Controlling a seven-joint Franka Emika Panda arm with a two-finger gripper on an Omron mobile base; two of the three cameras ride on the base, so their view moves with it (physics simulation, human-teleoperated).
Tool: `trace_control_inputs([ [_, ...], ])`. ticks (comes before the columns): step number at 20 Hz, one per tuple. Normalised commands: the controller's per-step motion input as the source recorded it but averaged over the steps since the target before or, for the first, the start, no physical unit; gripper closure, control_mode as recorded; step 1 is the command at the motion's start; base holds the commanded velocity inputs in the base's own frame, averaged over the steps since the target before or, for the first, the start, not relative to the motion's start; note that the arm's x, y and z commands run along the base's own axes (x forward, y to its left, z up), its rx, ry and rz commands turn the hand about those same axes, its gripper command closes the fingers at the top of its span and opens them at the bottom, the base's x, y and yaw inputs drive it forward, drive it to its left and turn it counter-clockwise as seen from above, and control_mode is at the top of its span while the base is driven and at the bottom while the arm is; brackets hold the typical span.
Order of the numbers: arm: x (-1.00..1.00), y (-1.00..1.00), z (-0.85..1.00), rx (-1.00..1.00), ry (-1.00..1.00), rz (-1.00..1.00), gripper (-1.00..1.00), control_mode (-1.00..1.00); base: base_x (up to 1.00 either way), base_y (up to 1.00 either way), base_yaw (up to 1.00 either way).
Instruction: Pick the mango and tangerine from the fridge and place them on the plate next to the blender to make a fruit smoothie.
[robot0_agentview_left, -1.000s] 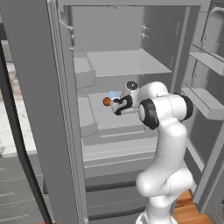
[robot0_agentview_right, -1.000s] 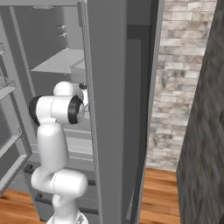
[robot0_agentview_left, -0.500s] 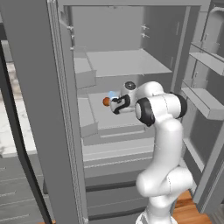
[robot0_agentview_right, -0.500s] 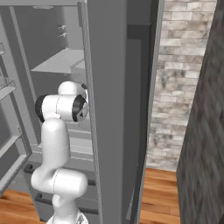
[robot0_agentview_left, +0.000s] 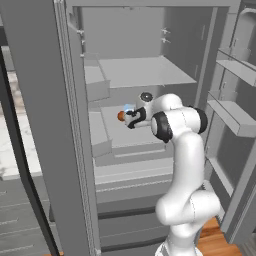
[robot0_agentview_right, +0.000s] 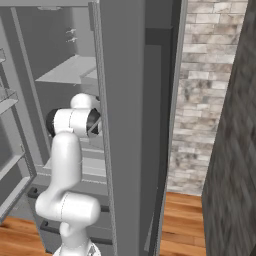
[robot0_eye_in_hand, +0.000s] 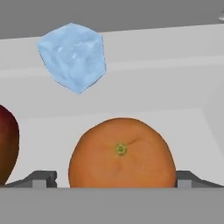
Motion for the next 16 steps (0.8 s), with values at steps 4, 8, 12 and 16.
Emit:
trace_control_inputs([
  [4, 0.39, 0.0, -0.2, 0.0, 0.0, 0.0, -1.0, -1.0, 0.0, 0.0, 0.0],
  [8, 0.11, -0.06, -0.45, 0.0, 0.0, 0.0, 1.0, -1.0, 0.0, 0.0, 0.0],
  [12, -0.11, -0.28, -0.81, 0.0, 0.0, 0.0, 1.0, -1.0, 0.0, 0.0, 0.0],
  [16, -0.03, -0.15, -0.36, 0.0, -0.01, 0.0, 1.0, -1.0, 0.0, 0.0, 0.0],
])
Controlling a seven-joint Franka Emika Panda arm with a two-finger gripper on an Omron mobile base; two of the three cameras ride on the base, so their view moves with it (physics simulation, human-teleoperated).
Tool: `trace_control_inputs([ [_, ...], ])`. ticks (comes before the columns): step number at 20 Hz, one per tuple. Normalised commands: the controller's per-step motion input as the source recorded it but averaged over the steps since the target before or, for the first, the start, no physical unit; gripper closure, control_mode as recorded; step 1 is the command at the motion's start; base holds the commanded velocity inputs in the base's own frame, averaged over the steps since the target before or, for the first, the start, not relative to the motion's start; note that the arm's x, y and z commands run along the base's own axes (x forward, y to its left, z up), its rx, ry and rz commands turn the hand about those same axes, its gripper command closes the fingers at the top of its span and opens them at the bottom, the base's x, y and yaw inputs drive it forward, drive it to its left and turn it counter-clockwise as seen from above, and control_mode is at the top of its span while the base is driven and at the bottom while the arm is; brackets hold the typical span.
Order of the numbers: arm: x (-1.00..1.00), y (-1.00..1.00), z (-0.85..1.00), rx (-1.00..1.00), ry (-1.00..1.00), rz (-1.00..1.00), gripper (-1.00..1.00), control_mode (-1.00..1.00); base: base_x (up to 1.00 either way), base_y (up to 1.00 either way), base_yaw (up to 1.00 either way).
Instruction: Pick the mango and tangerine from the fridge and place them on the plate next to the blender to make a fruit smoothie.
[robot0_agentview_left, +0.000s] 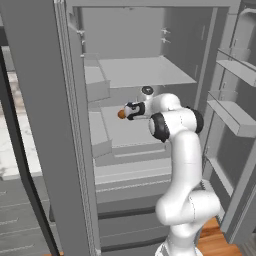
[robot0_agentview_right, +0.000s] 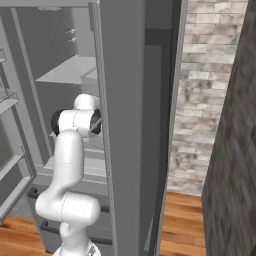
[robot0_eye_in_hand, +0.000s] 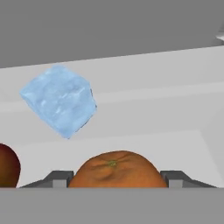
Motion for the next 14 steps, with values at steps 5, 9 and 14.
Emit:
trace_control_inputs([
  [5, -0.05, 0.0, 0.0, 0.0, 0.0, 0.0, 1.0, -1.0, 0.0, 0.0, 0.0],
  [9, -0.42, 0.0, 0.0, 0.0, -0.01, 0.0, 1.0, -1.0, 0.0, 0.0, 0.0],
  [14, -0.52, 0.0, 0.0, 0.0, -0.09, 0.0, 1.0, -1.0, 0.0, 0.0, 0.0],
])
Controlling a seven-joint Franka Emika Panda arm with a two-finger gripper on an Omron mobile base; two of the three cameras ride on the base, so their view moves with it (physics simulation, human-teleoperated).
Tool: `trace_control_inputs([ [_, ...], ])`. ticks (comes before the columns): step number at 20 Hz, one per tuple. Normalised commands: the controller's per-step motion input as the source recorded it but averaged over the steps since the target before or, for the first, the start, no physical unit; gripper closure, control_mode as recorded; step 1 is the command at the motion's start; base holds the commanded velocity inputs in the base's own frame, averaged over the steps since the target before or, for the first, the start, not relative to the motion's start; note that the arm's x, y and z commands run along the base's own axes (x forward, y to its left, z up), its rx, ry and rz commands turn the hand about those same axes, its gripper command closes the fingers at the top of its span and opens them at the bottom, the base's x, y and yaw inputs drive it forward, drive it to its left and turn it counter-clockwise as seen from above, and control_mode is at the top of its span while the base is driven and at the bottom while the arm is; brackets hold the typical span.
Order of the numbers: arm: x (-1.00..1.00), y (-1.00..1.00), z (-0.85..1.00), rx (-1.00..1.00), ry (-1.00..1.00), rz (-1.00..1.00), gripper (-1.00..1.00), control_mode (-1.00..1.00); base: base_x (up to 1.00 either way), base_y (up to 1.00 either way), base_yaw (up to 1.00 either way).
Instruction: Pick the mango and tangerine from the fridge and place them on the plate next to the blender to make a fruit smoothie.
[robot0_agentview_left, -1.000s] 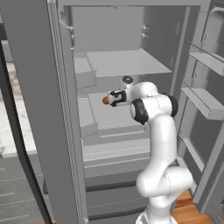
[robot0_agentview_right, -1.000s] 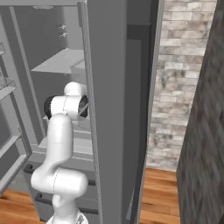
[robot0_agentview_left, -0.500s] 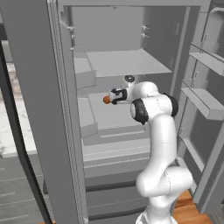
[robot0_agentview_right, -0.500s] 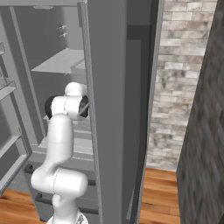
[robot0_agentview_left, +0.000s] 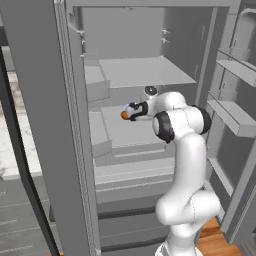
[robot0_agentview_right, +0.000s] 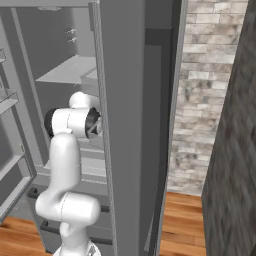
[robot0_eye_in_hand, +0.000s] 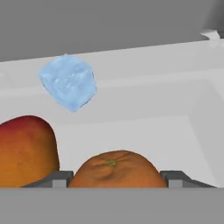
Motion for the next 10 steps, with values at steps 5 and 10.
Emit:
trace_control_inputs([
  [5, -0.8, 0.0, 0.0, 0.0, -0.25, 0.0, 1.0, -1.0, 0.0, 0.0, 0.0],
  [10, -0.97, 0.0, 0.15, 0.0, -0.42, 0.0, 1.0, -1.0, 0.0, 0.0, 0.0],
])
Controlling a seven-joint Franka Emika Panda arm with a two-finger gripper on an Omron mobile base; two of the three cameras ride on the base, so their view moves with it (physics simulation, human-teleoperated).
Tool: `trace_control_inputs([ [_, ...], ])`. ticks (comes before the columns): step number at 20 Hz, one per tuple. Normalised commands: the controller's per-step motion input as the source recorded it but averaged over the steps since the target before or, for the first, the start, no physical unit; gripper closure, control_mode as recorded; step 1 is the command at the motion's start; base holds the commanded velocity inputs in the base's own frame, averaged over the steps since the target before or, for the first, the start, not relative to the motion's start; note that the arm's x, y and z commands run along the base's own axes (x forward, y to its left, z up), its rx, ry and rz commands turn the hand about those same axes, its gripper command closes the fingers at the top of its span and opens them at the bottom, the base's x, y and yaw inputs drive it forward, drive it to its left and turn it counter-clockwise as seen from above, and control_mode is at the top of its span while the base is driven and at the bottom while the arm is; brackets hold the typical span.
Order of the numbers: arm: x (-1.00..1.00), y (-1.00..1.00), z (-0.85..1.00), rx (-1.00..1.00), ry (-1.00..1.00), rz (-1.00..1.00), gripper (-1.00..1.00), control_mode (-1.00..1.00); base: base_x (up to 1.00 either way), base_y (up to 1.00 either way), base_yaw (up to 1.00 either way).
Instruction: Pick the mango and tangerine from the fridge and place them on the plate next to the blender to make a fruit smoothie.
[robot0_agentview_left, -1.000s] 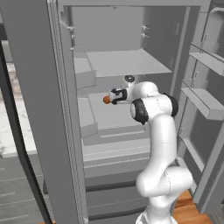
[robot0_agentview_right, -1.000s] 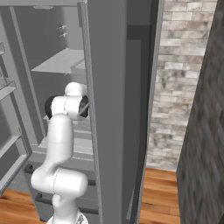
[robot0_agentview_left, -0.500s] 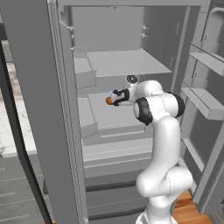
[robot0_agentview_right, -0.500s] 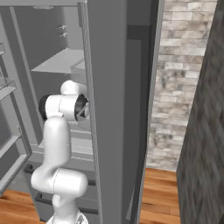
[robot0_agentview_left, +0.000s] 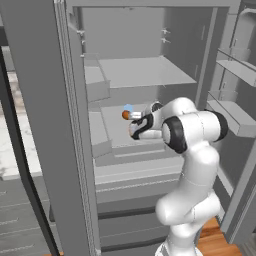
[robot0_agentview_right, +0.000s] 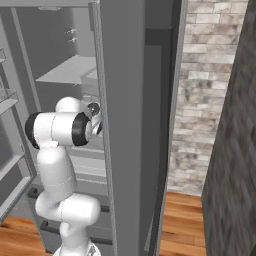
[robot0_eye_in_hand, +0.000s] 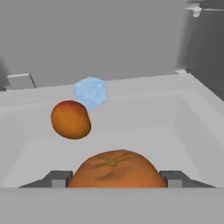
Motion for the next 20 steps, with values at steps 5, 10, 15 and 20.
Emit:
trace_control_inputs([
  [5, -1.0, 0.0, 0.73, 0.0, -0.42, 0.0, 1.0, -1.0, 0.0, 0.0, 0.0],
  [10, -1.0, 0.0, 1.0, 0.0, -0.21, 0.0, 1.0, -1.0, 0.0, 0.0, 0.0],
  [15, -1.0, 0.0, 1.0, 0.0, -0.05, 0.0, 1.0, -1.0, 0.0, 0.0, 0.0],
  [20, -1.0, 0.0, 1.0, 0.0, 0.01, 0.0, 1.0, -1.0, 0.0, 0.0, 0.0],
])
